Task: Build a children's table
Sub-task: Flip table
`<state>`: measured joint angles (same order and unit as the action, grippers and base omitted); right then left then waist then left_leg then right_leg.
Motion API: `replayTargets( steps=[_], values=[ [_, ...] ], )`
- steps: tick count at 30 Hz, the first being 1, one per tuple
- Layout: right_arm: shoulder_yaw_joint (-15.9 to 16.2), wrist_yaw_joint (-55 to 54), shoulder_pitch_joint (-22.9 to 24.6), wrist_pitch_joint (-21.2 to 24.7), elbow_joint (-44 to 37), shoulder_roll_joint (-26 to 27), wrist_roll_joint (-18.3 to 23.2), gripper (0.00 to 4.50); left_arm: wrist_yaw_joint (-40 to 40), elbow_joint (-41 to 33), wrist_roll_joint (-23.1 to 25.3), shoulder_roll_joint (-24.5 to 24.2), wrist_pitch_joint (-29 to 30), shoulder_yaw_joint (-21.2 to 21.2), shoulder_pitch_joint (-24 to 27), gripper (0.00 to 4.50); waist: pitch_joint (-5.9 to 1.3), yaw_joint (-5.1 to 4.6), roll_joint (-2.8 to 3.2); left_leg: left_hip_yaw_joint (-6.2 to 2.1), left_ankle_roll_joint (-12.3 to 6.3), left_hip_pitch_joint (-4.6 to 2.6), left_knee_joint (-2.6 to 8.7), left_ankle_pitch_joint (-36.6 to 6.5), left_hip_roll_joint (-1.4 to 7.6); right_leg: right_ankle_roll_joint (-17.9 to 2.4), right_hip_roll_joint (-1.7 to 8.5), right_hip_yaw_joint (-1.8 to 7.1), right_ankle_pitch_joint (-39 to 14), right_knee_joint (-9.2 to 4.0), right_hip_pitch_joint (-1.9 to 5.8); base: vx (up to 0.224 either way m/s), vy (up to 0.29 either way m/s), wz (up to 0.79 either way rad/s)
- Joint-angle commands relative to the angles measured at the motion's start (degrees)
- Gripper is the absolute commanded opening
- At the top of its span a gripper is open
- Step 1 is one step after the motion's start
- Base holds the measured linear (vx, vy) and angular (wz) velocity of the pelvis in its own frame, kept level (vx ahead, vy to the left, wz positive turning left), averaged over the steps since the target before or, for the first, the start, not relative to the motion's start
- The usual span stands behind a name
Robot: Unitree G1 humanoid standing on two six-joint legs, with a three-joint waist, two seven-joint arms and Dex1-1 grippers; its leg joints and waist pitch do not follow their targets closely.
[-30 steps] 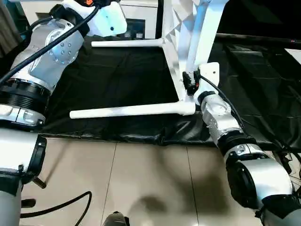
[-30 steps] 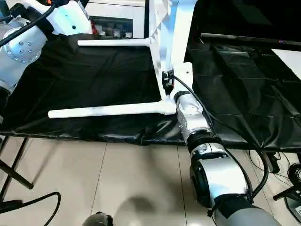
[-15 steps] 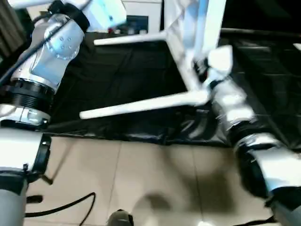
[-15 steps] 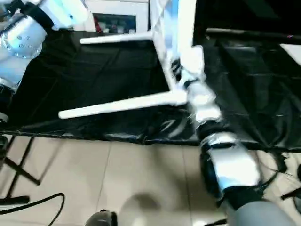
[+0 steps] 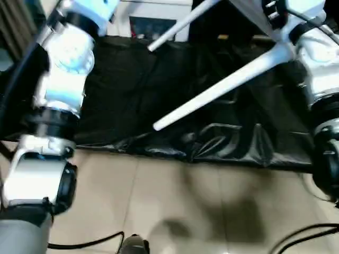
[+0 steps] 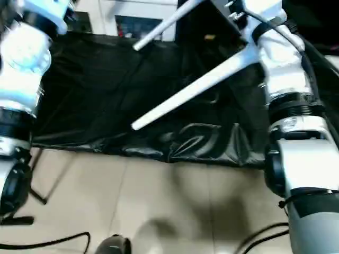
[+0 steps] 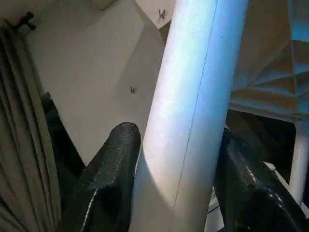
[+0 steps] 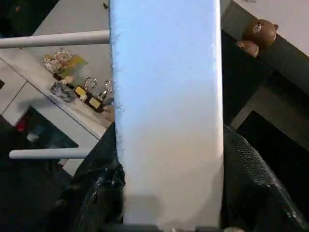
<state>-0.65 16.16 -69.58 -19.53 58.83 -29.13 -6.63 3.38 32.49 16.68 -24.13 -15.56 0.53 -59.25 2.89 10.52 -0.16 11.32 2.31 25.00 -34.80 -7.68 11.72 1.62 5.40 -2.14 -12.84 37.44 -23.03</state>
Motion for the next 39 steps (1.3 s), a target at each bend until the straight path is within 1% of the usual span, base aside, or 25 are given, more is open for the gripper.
replayTargets(
  steps=[1, 4, 5, 6, 7, 9, 10, 13, 15, 17, 18, 19, 23, 24, 26, 27, 30, 31, 33, 34, 35, 36, 37, 38, 39],
  values=[
    [-2.5, 0.0, 0.4, 2.5, 2.2, -2.5, 2.2, 2.52, -1.8, 4.0, -3.8, 0.6, 3.6, 4.0, 2.4, 2.04, -4.0, -1.05, -0.72, -1.05, 3.55, -3.3, 3.97, -22.0, 1.11, -8.2, 2.09, 1.09, -12.0, -4.87, 0.66, 0.0, 0.0, 0.0],
    [-2.3, 0.7, 0.7, 2.5, 2.2, -2.2, 2.4, 2.69, -1.8, 3.5, -3.7, 0.6, 5.4, 3.9, 2.3, 2.04, -4.15, -1.4, -0.77, -0.97, 2.97, -3.03, 3.82, -20.0, 1.02, -8.5, 2.16, 1.09, -10.4, -4.76, 0.85, 0.0, 0.0, 0.0],
    [-2.3, 0.9, 0.7, 2.5, 2.2, -2.1, 2.3, 2.75, -1.9, 3.5, -3.9, 0.6, 5.8, 3.9, 2.4, 2.04, -4.16, -1.57, -0.87, -0.92, 2.7, -2.77, 3.73, -18.6, 0.9, -8.9, 2.1, 1.06, -9.1, -4.64, 1.06, 0.0, 0.0, 0.0],
    [-2.2, 0.9, 0.7, 2.5, 2.2, -2.1, 2.2, 2.93, -2.0, 3.5, -3.8, 0.5, 6.2, 3.8, 2.4, 2.04, -4.22, -1.61, -0.94, -0.91, 2.56, -2.64, 3.69, -17.8, 0.87, -9.0, 2.11, 1.01, -8.5, -4.59, 1.2, 0.0, 0.0, 0.0],
    [-2.3, 1.6, 0.6, 2.4, 2.2, -2.0, 2.3, 2.93, -2.0, 3.5, -3.8, 0.4, 6.8, 3.7, 2.5, 2.04, -4.34, -1.72, -0.93, -0.79, 2.3, -2.61, 3.52, -16.7, 0.81, -9.4, 2.06, 1.01, -7.5, -4.47, 1.19, 0.0, 0.0, 0.0],
    [-2.0, 2.2, 0.5, 2.0, 2.3, -2.0, 1.8, 3.16, -2.2, 3.5, -3.6, 0.5, 7.7, 3.8, 2.9, 2.01, -4.29, -1.92, -0.99, -0.72, 1.75, -2.56, 3.4, -16.0, 0.81, -9.9, 2.0, 0.98, -6.8, -4.44, 1.24, 0.0, 0.0, 0.0],
    [-1.9, 2.7, 0.5, 1.7, 2.3, -2.0, 1.9, 3.16, -2.5, 3.5, -3.5, 0.5, 8.3, 3.9, 3.0, 2.01, -4.3, -1.94, -0.95, -0.7, 1.67, -2.59, 3.38, -15.8, 0.83, -10.0, 1.98, 0.98, -6.7, -4.44, 1.22, 0.0, 0.0, 0.0],
    [-1.9, 3.3, 0.5, 1.5, 2.2, -2.0, 2.0, 3.44, -2.9, 3.6, -3.3, 0.6, 9.1, 4.0, 3.3, 2.0, -4.24, -2.23, -0.89, -0.71, 1.37, -2.65, 3.4, -16.3, 0.87, -10.4, 1.97, 0.95, -7.1, -4.54, 1.18, 0.0, 0.0, 0.0],
    [-1.9, 4.2, 0.8, 0.5, 1.7, -1.9, 2.3, 3.55, -3.2, 3.8, -3.3, 0.7, 9.6, 4.1, 3.5, 1.98, -4.14, -2.46, -0.98, -0.72, 1.48, -2.67, 3.46, -17.2, 0.88, -10.3, 1.97, 0.94, -8.4, -4.65, 1.1, 0.0, 0.0, 0.0],
    [-2.3, 6.9, 1.3, -1.6, 0.3, -1.3, 4.0, 3.7, -3.3, 4.1, -3.2, 1.0, 10.6, 4.3, 3.9, 1.97, -4.16, -2.5, -0.9, -0.77, 1.54, -2.75, 3.5, -18.0, 0.93, -10.2, 2.05, 0.95, -9.2, -4.71, 1.07, 0.0, 0.0, 0.0],
    [-2.4, 7.8, 1.5, -2.3, -0.4, -1.0, 4.5, 3.72, -3.3, 4.1, -3.4, 1.1, 10.7, 4.4, 4.1, 1.96, -4.16, -2.54, -0.96, -0.79, 1.37, -2.7, 3.5, -18.3, 0.98, -10.0, 2.1, 0.97, -9.2, -4.74, 1.08, 0.0, 0.0, 0.0],
    [-2.6, 8.3, 1.8, -3.2, -1.4, -0.8, 5.0, 3.72, -3.3, 4.4, -3.6, 1.1, 10.4, 4.4, 4.2, 1.95, -4.16, -2.5, -0.73, -0.82, 1.33, -2.79, 3.51, -18.4, 0.99, -10.0, 2.1, 0.98, -9.2, -4.77, 1.02, 0.0, 0.0, 0.0],
    [-3.3, 7.7, 2.3, -5.3, -3.3, -0.5, 5.8, 3.72, -3.2, 5.0, -4.1, 1.3, 8.8, 4.4, 4.6, 1.9, -4.3, -2.37, -1.01, -0.72, 0.9, -2.8, 3.42, -17.0, 0.92, -10.4, 1.96, 0.96, -7.4, -4.64, 1.09, 0.0, 0.0, 0.0],
    [-5.7, 9.3, 2.7, -5.1, -5.2, 0.3, 9.6, 3.72, -2.2, 6.1, -4.5, 1.3, 5.6, 4.1, 5.0, 1.87, -4.28, -2.33, -1.12, -0.68, 0.52, -2.79, 3.4, -17.0, 0.91, -10.5, 1.99, 0.99, -7.5, -4.7, 1.09, 0.0, 0.0, 0.0],
    [-8.6, 9.2, 3.6, -4.7, -7.2, 1.0, 13.2, 3.72, -0.9, 7.5, -5.3, 1.4, 2.1, 4.1, 5.4, 1.84, -4.28, -2.16, -1.03, -0.73, 0.07, -2.88, 3.52, -17.2, 1.02, -10.0, 2.08, 1.04, -7.5, -4.83, 1.05, 0.0, 0.0, 0.0],
    [-10.7, 8.9, 4.5, -3.6, -8.5, 1.6, 15.9, 3.72, -0.1, 8.4, -5.7, 1.4, 0.2, 4.1, 5.6, 1.81, -4.43, -2.03, -1.03, -0.8, -0.1, -2.9, 3.57, -16.4, 1.08, -9.9, 2.08, 1.06, -6.1, -4.67, 1.18, 0.0, 0.0, 0.0],
    [-14.8, 9.3, 8.4, -0.4, -11.7, 3.3, 21.7, 3.72, 0.5, 9.6, -6.1, 0.9, -2.6, 4.1, 6.1, 1.75, -4.64, -1.52, -0.84, -0.77, -0.11, -3.14, 3.59, -14.5, 1.19, -10.5, 1.86, 0.95, -1.9, -4.19, 1.13, 0.0, 0.0, 0.0],
    [-15.4, 9.7, 9.4, 0.2, -12.5, 3.7, 22.8, 3.72, 0.7, 9.7, -6.1, 0.8, -3.0, 4.0, 6.1, 1.72, -4.66, -1.36, -0.84, -0.73, -0.16, -3.29, 3.62, -14.6, 1.22, -10.4, 1.8, 0.96, -1.3, -4.25, 1.09, 0.0, 0.0, 0.0],
    [-17.0, 10.7, 12.7, 2.0, -14.5, 5.0, 26.0, 3.72, 0.8, 10.3, -6.1, 0.2, -4.4, 3.9, 6.1, 1.7, -4.79, -1.22, -0.87, -0.84, 0.84, -3.49, 3.8, -15.6, 1.38, -10.6, 1.96, 0.85, -0.4, -4.09, 1.1, 0.0, 0.0, 0.0],
    [-17.8, 12.0, 14.8, 2.9, -15.2, 5.6, 27.8, 3.72, 1.2, 10.6, -6.1, -0.1, -5.3, 3.8, 5.9, 1.69, -4.8, -1.16, -1.21, -0.78, 0.99, -3.49, 3.85, -15.9, 1.3, -10.7, 1.96, 0.84, -0.1, -4.16, 1.21, 0.0, 0.0, 0.0],
    [-18.1, 13.3, 16.7, 4.3, -15.6, 6.2, 29.0, 3.72, 1.4, 11.0, -6.1, -0.4, -6.2, 3.7, 5.7, 1.69, -4.72, -0.99, -1.07, -0.83, 1.17, -3.54, 3.95, -16.6, 1.35, -10.6, 2.08, 0.85, -0.8, -4.25, 1.13, 0.0, 0.0, 0.0],
    [-18.4, 15.0, 18.4, 6.2, -16.0, 6.7, 30.4, 3.72, 1.9, 11.4, -6.3, -0.6, -7.1, 3.6, 5.5, 1.69, -4.62, -1.06, -1.11, -0.91, 1.3, -3.46, 4.14, -17.9, 1.31, -10.2, 2.13, 0.87, -2.1, -4.48, 1.26, 0.0, 0.0, 0.0],
    [-18.4, 15.0, 18.4, 6.2, -16.0, 6.7, 30.4, 3.72, 1.9, 11.4, -6.3, -0.6, -7.1, 3.6, 5.5, 1.69, -4.71, -0.9, -1.11, -0.99, 1.62, -3.57, 4.21, -18.1, 1.43, -10.1, 2.24, 0.85, -2.4, -4.51, 1.32, 0.0, 0.0, 0.0],
    [-18.4, 16.0, 19.9, 7.1, -15.6, 7.2, 30.8, 3.72, 2.5, 11.6, -6.3, -0.9, -7.8, 3.4, 5.3, 1.69, -4.69, -1.1, -1.49, -1.01, 2.13, -3.35, 4.28, -18.0, 1.41, -10.1, 2.24, 0.83, -2.5, -4.42, 1.4, 0.0, 0.0, 0.0],
    [-18.4, 16.4, 20.8, 7.8, -15.9, 7.5, 31.0, 3.72, 2.8, 12.2, -6.2, -1.0, -8.7, 3.3, 5.1, 1.68, -4.56, -0.96, -1.39, -0.99, 2.4, -3.35, 4.36, -18.2, 1.42, -9.9, 2.36, 0.86, -3.5, -4.58, 1.26, 0.0, 0.0, 0.0]
  ],
)
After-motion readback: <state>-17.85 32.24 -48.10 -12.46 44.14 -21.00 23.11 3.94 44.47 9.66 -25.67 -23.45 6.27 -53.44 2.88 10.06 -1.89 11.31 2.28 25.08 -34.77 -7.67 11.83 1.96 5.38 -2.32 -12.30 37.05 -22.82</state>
